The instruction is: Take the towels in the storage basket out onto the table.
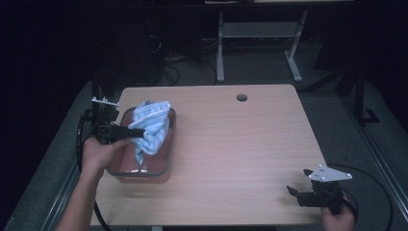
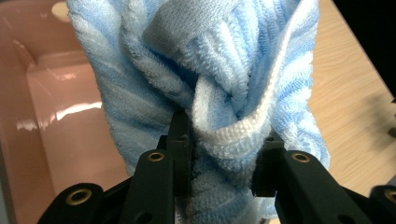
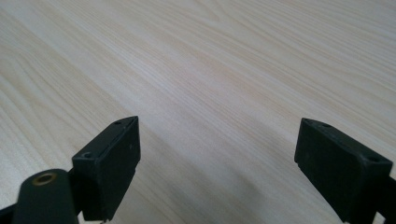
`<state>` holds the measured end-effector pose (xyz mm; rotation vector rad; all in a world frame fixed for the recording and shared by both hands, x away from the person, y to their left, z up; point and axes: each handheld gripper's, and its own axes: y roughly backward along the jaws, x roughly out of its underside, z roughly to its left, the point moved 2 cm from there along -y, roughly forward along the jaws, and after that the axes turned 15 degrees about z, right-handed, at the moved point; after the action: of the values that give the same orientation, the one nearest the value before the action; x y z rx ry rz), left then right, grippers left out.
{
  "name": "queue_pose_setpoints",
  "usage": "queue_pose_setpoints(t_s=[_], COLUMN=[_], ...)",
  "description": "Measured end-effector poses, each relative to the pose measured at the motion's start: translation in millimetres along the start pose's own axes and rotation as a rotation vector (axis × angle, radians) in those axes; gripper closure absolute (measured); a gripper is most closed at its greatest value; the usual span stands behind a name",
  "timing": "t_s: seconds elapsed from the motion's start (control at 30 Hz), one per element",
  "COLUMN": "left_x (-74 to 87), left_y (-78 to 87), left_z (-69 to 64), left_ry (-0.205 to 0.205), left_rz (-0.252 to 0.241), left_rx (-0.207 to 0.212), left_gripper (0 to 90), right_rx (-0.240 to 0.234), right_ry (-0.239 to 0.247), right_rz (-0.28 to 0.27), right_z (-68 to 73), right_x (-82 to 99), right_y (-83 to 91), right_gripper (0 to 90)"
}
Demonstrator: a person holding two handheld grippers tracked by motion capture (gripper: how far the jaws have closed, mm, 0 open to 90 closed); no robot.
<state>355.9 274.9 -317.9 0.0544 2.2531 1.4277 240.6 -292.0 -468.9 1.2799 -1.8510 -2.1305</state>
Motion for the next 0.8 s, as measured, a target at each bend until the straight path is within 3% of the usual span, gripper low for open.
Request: queue_pose_setpoints(t_s=[0.33, 0.8], left_x=[-15.9, -42.4], left_y=[10.0, 5.1], left_z=[-16.7, -51.2], left_ry=[-0.026, -0.091], left_rz=[-0.011, 0.003], left_rx=[-0.010, -0.006], left_gripper=[66.7, 66.7], right_rx=[0.002, 0.006], right_ry=[-0.006, -0.017], right_rz=[-0.002, -0.010], right_z=[-1.3, -3.3], right_x=[0.7, 2.9], right_y=[0.5, 1.7], right_gripper=[13.7, 13.7])
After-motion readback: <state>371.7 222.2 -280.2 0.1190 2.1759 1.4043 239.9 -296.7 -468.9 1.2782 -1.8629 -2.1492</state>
